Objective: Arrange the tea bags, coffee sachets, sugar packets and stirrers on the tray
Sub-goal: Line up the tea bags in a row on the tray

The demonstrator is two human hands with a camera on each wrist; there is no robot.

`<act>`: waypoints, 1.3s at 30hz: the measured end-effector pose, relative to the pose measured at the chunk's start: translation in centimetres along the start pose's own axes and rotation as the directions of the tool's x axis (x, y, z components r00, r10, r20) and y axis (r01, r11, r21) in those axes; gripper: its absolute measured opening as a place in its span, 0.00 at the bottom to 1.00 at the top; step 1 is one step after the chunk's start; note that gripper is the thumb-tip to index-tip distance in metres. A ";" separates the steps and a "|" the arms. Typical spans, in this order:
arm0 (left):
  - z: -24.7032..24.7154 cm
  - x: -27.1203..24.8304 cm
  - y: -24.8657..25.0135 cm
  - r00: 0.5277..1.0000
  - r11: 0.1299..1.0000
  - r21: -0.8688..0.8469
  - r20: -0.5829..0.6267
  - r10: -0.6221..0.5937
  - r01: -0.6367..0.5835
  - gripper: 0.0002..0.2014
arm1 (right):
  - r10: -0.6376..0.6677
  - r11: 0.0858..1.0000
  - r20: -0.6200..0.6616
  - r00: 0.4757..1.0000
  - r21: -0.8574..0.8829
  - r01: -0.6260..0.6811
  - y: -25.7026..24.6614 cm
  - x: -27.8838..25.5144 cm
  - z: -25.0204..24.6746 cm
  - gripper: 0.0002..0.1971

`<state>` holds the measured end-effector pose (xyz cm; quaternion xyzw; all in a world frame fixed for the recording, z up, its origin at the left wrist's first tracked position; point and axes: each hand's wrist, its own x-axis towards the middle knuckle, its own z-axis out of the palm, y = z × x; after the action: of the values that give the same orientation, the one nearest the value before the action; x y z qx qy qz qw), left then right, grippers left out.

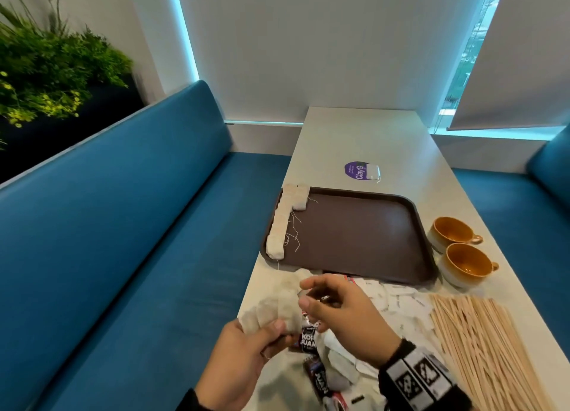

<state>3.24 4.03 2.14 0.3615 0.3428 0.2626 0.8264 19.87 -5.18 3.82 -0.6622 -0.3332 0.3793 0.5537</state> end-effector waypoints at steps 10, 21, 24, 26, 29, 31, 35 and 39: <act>1.1 -2.1 -0.9 0.996 0.998 0.059 0.087 -0.036 0.031 0.11 | 0.039 0.980 -0.016 0.999 0.198 -0.035 0.4 -3.6 -0.2 0.05; 1.9 -2.7 -0.9 0.988 0.990 0.142 0.156 -0.007 -0.016 0.16 | 0.000 0.962 -0.114 0.994 0.272 0.031 0.3 -3.6 -0.4 0.03; 2.2 -2.8 -1.0 0.989 0.981 0.186 0.144 0.020 -0.047 0.16 | -0.020 0.966 -0.110 0.994 0.254 0.047 0.1 -3.8 -0.4 0.04; 2.3 -2.7 -1.2 0.992 0.979 0.192 0.119 0.048 -0.070 0.16 | -0.056 0.963 -0.141 0.988 0.253 0.091 0.0 -3.9 -0.4 0.05; 2.3 -2.5 -1.2 0.994 0.986 0.145 0.077 0.075 -0.086 0.13 | -0.137 0.965 -0.195 0.971 0.195 0.175 0.3 -4.0 -0.7 0.09; 2.2 -2.5 -1.2 0.993 0.990 0.107 0.082 0.085 -0.094 0.10 | -0.157 0.971 -0.177 0.971 0.150 0.185 0.6 -4.2 -0.8 0.10; 2.1 -2.4 -1.0 0.990 0.992 0.084 0.117 0.081 -0.091 0.11 | -0.129 0.988 -0.065 0.989 0.073 0.134 1.0 -4.6 -0.6 0.11; 1.8 -1.8 -1.3 0.995 0.990 0.125 0.091 0.048 -0.059 0.15 | -0.104 0.993 -0.080 0.991 0.040 0.107 1.1 -4.6 -0.4 0.12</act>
<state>3.75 1.29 2.72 0.4338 0.3123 0.2461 0.8085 17.99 -9.48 3.41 -0.6456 -0.3375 0.3306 0.6000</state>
